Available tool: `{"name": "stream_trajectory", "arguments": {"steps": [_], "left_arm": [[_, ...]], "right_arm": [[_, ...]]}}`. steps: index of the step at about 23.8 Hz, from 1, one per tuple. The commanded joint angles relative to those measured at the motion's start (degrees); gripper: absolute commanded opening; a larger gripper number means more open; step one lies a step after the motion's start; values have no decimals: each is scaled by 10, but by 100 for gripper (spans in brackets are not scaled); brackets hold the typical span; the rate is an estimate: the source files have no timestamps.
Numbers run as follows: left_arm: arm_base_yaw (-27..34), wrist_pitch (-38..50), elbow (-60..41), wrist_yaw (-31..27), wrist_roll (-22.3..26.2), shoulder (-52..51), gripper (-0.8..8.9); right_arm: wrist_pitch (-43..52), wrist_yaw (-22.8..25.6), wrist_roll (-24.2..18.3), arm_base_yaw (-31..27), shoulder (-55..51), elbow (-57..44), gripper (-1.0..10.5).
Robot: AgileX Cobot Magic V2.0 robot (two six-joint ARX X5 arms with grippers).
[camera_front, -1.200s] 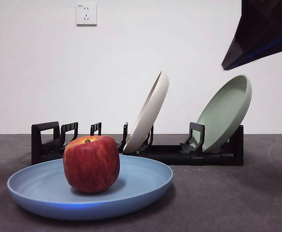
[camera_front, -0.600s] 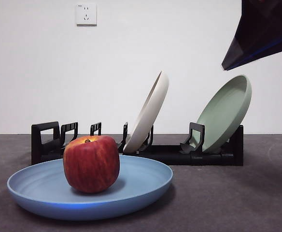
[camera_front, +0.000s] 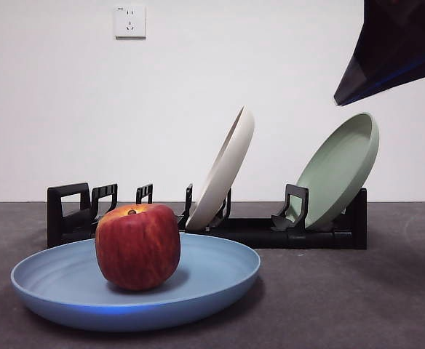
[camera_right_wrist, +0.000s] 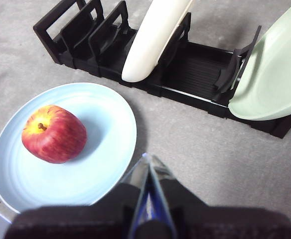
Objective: Take the blue plate from the plate rack,put the plate on the table,take the apple from the table,put the apple in the plate
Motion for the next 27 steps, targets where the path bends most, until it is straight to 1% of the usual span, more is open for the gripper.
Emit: {"name": "stream_trajectory", "arguments": {"steps": [1,7,9,10,12,13,14,17,18,20,21,23,27], "left_arm": [[2,2,-8,3,-4,-2,-3],[2,2,-8,4,-4,-2,-3],[2,2,-8,4,-4,-2,-3],[2,2,-8,4,-4,-2,-3],[2,2,-8,3,-4,-2,-3],[2,2,-8,3,-4,-2,-3],[2,2,-8,3,-4,-2,-3],[2,2,-8,3,-4,-2,-3],[2,2,-8,3,-4,-2,-3],[2,2,-8,3,-4,-2,-3],[2,2,-8,3,-4,-2,-3],[2,2,-8,3,-4,-2,-3],[2,2,-8,3,-4,-2,-3]], "right_arm": [[3,-1,6,1,-1,-4,-15],[3,-1,5,1,-1,-4,-15],[0,1,0,0,-4,-4,-15],[-14,13,-25,-3,-21,-4,-15],[-31,64,-86,-21,-63,-4,-15],[-35,77,-101,-35,-83,-4,-15],[-38,72,-112,-58,-106,-4,-15],[-37,69,-114,-162,-178,-9,-15],[-36,52,-115,-203,-203,-15,-15],[-28,-12,-122,-279,-257,-38,-15],[-24,-34,-128,-313,-285,-56,-15],[-2,-35,-130,-356,-335,-99,-15],[59,-35,-115,-385,-402,-176,-15]]}}
